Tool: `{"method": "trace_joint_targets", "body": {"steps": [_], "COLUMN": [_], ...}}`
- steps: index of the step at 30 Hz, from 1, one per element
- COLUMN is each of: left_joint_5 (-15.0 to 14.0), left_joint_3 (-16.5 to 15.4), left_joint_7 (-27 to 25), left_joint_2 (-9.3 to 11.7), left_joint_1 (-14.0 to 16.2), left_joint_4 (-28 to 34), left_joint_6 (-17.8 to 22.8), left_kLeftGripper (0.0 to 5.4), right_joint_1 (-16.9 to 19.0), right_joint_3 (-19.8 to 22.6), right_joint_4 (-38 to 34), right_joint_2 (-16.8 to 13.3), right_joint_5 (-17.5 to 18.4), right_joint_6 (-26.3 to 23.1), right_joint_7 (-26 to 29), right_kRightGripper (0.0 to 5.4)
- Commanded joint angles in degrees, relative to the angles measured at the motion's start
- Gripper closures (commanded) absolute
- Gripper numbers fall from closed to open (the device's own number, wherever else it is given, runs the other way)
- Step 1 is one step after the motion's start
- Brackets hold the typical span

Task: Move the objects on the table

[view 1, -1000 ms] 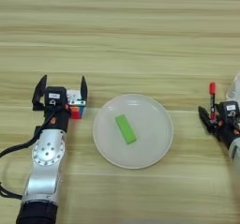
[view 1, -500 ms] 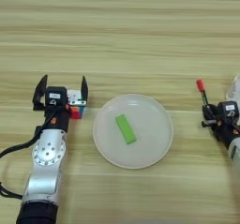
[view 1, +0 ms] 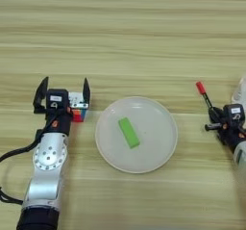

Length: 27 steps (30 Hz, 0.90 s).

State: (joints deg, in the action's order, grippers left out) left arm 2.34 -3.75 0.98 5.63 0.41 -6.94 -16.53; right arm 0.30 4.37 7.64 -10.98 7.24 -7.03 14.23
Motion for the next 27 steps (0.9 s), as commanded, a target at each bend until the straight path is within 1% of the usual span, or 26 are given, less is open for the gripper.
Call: {"method": "trace_joint_targets", "body": {"steps": [1,7,16,22,27], "left_joint_5": [0.64,0.63,0.58,0.59,0.57], "left_joint_3": [0.01,-0.05,-0.09,-0.08,-0.08], "left_joint_7": [0.31,0.32,0.30,0.36,0.36], "left_joint_2": [0.10,0.13,0.14,0.09,0.09], "left_joint_1": [0.15,0.06,0.11,0.00,-0.13], "left_joint_4": [0.41,0.18,0.24,0.16,-0.02], "left_joint_6": [0.53,0.47,0.45,0.47,0.45], "left_kLeftGripper": [0.00,0.00,0.00,0.00,0.00], "right_joint_1": [2.08,4.05,7.41,8.68,9.65], "right_joint_3": [-0.87,-1.99,-4.90,-7.35,-11.09], "right_joint_4": [-3.31,-11.35,-24.00,-28.29,-30.83], "right_joint_2": [0.16,0.48,0.72,0.58,0.29], "right_joint_5": [-0.18,0.28,1.05,1.36,1.12], "right_joint_6": [-2.14,-4.76,-9.41,-11.11,-11.33], "right_joint_7": [-0.01,-0.08,0.61,1.24,2.89], "right_kRightGripper": [4.97,4.97,4.97,4.97,4.97]}}
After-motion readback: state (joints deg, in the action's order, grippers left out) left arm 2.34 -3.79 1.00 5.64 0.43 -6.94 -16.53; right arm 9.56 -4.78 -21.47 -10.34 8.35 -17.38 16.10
